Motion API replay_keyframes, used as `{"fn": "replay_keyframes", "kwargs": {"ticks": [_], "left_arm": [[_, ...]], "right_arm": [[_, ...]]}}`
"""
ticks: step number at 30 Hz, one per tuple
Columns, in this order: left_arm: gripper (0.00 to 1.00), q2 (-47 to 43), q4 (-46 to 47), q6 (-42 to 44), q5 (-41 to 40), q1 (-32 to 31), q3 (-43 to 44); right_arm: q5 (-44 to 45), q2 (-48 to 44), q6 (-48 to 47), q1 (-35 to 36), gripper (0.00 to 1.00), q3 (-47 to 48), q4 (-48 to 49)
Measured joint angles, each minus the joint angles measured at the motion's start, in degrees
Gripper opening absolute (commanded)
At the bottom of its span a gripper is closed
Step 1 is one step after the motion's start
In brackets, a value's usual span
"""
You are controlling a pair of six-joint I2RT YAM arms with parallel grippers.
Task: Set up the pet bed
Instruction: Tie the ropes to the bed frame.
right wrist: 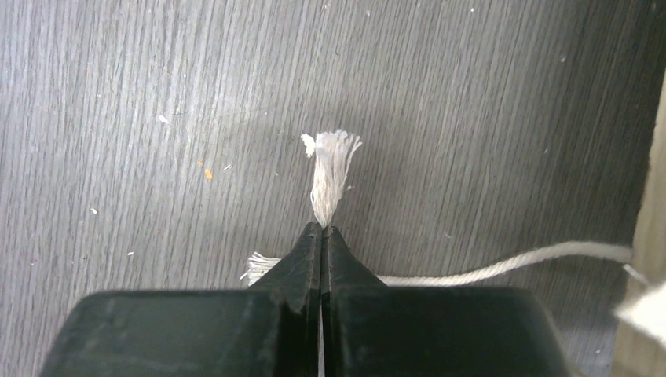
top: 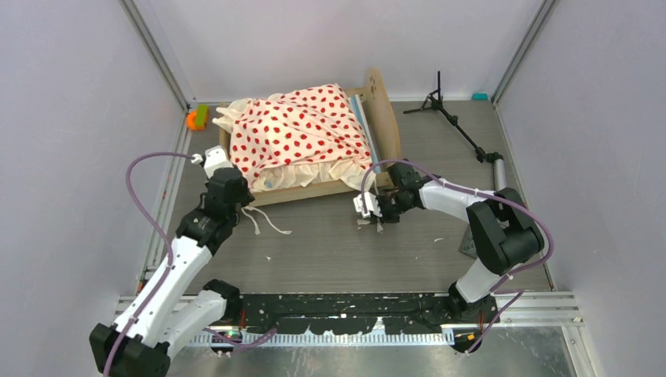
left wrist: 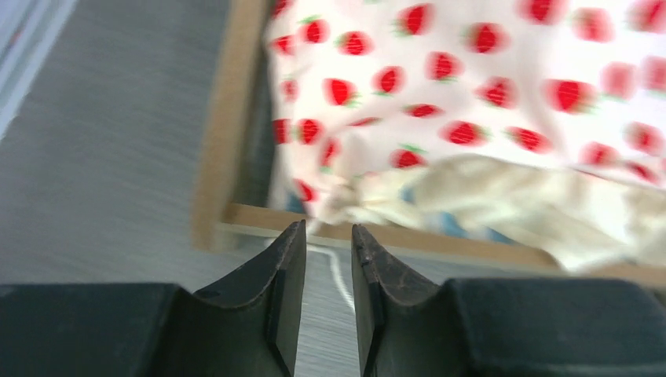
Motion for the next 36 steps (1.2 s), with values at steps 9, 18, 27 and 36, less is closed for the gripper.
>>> {"fn": "replay_keyframes", "kwargs": {"ticks": [9,18,27,36], "left_arm": [[0.32,-2.8,8.5,1.64,1.22,-19.19,0.0],[0.31,10.95,18.01,-0.07,5.09,-26.21,-0.9],[0.31,19.8,27.06,-1.64,8.61,-29.55,-1.07],[0.31,22.43,33.77,-1.99,11.15,-30.67,-2.84]], "right_arm": [[0.2,-7.58,10.54,-0.76,0.0,-9.94,12.74],[3.61,-11.58,22.49,-0.76,0.0,-15.47,26.93],[7.32,-11.58,30.8,-0.76,0.0,-16.83,34.18],[10.73,-17.4,34.95,-0.76,0.0,-18.18,32.98]]}}
